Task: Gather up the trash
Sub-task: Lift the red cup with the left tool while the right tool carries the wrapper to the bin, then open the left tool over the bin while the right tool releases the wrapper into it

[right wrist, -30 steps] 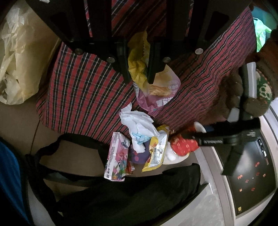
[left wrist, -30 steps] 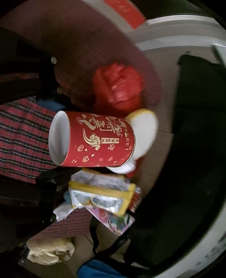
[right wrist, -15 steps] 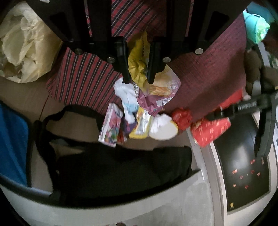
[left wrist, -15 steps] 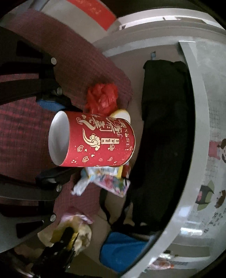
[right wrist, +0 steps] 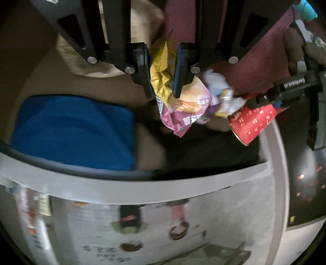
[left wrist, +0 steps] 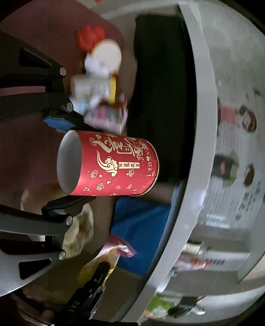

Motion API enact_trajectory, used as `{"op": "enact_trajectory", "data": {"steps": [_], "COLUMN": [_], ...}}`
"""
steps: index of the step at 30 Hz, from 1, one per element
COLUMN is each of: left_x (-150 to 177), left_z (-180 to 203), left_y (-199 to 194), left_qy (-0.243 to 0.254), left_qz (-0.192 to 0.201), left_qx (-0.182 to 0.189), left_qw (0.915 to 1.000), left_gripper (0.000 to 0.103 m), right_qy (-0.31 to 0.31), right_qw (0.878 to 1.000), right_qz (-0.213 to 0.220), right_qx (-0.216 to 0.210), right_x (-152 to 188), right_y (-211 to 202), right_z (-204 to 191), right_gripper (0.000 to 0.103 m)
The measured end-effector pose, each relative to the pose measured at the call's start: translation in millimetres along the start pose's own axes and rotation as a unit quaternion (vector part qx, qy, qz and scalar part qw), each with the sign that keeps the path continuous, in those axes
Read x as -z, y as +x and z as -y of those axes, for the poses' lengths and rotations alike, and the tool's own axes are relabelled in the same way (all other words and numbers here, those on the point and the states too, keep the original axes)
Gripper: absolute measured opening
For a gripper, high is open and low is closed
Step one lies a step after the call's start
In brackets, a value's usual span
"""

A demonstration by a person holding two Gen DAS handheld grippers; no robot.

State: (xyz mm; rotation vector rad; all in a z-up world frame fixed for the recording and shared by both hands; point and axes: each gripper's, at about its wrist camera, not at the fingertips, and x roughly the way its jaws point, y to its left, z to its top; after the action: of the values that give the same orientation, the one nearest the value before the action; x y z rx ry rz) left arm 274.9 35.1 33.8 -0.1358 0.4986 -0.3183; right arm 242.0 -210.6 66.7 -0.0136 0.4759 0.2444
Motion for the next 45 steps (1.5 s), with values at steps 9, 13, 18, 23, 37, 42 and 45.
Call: {"op": "enact_trajectory", "data": {"steps": [9,13,18,23,37,42,45], "left_x": [12.1,19.4,22.7,23.8,7.8,-6.0,-13.6], "left_z": [66.2,80.5,89.4,99.6,39.4,-4.0,-30.4], "left_y": [90.1,117.4,143.7,169.5,135.9,89.4,62.1], "left_qy": [0.002,-0.003,-0.014,0.002,-0.052,-0.045,-0.044], "left_qz": [-0.066,-0.095,-0.114,-0.155,-0.105,-0.055,-0.033], "left_qx": [0.056,0.067,0.109,0.167,0.12,0.065,0.037], "left_qw": [0.9962,0.9932,0.9874,0.9737,0.9859,0.9954,0.9978], "left_gripper": [0.055,0.055,0.056,0.062,0.064,0.064,0.064], "right_qy": [0.051,0.073,0.091,0.113,0.142,0.117,0.094], "right_qw": [0.997,0.996,0.993,0.992,0.988,0.992,0.994], "right_qz": [-0.022,-0.036,-0.051,-0.05,-0.038,-0.012,0.0], "right_qx": [0.049,0.048,0.046,0.039,0.05,0.051,0.048], "right_x": [17.9,29.9,38.9,43.7,49.2,29.0,17.4], "right_y": [9.9,25.3,42.8,56.5,52.7,37.4,31.0], "right_z": [91.0,111.1,126.3,138.9,147.2,119.4,94.8], "right_gripper": [0.018,0.018,0.018,0.033,0.055,0.055,0.055]}}
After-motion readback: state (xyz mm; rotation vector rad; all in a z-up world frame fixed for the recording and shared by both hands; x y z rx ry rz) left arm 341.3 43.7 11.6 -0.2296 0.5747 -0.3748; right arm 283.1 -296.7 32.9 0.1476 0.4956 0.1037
